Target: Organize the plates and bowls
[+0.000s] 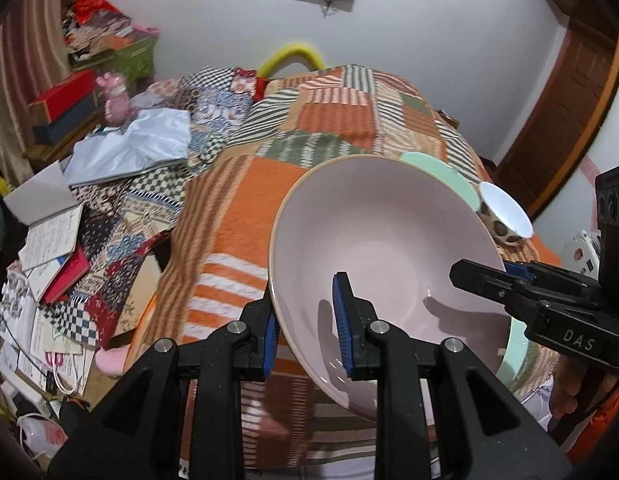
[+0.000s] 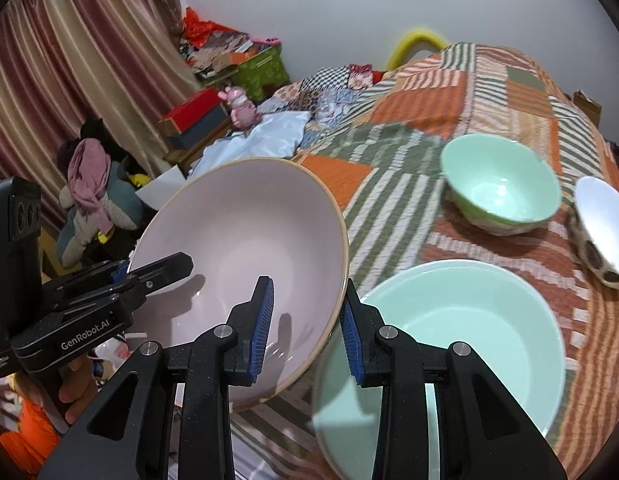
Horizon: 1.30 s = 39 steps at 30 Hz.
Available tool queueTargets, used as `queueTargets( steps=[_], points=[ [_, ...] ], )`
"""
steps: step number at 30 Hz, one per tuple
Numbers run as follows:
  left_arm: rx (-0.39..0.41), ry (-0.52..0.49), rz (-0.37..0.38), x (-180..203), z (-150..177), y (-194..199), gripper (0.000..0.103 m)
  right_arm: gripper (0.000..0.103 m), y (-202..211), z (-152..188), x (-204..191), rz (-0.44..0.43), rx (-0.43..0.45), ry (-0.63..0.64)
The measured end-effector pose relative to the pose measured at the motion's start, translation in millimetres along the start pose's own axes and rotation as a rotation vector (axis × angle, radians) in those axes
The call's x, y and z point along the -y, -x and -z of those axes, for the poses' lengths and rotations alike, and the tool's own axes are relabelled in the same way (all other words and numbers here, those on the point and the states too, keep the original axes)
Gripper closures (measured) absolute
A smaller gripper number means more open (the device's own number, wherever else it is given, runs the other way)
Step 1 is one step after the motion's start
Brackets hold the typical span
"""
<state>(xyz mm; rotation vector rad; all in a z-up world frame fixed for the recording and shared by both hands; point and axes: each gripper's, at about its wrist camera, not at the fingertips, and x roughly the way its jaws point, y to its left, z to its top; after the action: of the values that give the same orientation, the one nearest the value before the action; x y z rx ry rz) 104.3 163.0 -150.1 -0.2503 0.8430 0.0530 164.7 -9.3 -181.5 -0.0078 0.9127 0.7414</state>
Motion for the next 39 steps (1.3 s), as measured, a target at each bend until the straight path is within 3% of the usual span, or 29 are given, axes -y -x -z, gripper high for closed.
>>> queueTargets(
  steps=[19, 32, 39],
  points=[
    [-0.116, 0.112, -0.003, -58.9, 18.8, -45.3, 0.079, 0.073, -66.7, 5.3, -10.2, 0.003, -0.159, -0.005],
    [-0.132, 0.101, -0.014, -58.9, 20.7, -53.3, 0.079, 0.073, -65.2, 5.0, -9.8, 0.007, -0.154, 0.019],
    [-0.069, 0.091, -0.056, -56.4, 9.7, -30.7, 0.078, 0.073, -42.8, 0.6, -1.5, 0.02, -0.101, 0.023]
  ],
)
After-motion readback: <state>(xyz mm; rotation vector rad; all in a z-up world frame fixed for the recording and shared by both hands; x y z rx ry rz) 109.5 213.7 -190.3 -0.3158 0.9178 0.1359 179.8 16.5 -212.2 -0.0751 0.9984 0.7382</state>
